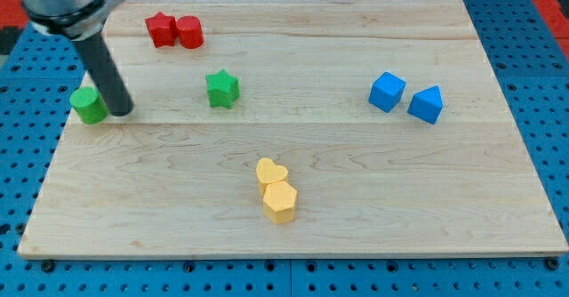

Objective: Move the green star towards the center left of the board

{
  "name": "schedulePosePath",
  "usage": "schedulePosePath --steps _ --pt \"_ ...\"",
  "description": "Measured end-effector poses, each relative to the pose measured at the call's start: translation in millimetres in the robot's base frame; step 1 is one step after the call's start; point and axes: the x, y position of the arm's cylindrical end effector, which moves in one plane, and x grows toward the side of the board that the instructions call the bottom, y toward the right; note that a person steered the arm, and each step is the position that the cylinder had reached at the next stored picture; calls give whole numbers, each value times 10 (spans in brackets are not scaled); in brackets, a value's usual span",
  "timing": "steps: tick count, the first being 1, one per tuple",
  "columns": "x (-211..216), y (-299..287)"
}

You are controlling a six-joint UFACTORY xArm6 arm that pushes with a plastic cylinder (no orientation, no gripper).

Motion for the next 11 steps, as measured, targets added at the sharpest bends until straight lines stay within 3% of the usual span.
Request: schedulePosePath --steps 1,2,3,4,5,8,9,10,11 --pt "126 685" --pt "333 980" --pt "254 1719" --pt "-49 1772" --pt "-151 1424" --pt "-124 753" --pt "-302 1599" --pt "-635 1428" --pt "-580 778"
